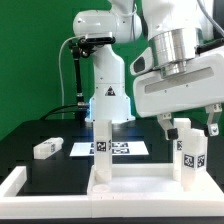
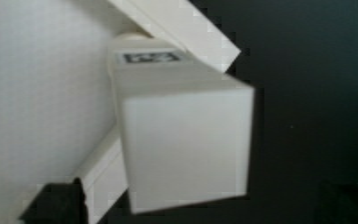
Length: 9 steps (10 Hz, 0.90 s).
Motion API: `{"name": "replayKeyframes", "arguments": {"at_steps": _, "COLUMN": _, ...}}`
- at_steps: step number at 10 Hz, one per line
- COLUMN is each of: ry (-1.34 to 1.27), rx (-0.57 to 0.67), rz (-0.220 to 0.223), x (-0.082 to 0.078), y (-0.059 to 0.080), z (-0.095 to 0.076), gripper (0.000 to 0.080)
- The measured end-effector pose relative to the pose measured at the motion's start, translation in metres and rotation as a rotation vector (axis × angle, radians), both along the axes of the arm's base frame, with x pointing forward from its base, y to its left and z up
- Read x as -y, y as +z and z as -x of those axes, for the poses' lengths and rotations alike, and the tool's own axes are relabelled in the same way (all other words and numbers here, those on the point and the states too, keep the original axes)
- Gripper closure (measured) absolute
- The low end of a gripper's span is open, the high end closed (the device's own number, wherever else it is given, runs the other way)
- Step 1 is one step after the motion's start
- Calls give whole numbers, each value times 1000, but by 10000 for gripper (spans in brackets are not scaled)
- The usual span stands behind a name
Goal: Assemble desk
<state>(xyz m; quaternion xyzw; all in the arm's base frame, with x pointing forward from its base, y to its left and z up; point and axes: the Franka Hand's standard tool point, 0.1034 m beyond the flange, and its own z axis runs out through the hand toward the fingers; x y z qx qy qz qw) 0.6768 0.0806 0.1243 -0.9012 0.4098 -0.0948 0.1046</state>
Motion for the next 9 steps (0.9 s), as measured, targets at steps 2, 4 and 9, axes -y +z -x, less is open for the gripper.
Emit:
{"name": "replayKeyframes", "arguments": {"at_steps": 2, "ry": 285, "rx": 38, "rz": 128, "x": -14, "y": -5, "z": 0, "gripper": 151}}
{"name": "replayKeyframes", "arguments": {"at_steps": 4, "ry": 601, "rx": 34, "rz": 236, "x": -32, "y": -3, "z": 3, "gripper": 151}}
{"name": "replayKeyframes", "arguments": {"at_steps": 9, "ry": 961, "rx": 51, "rz": 360, "x": -28, "y": -3, "z": 3, "gripper": 151}}
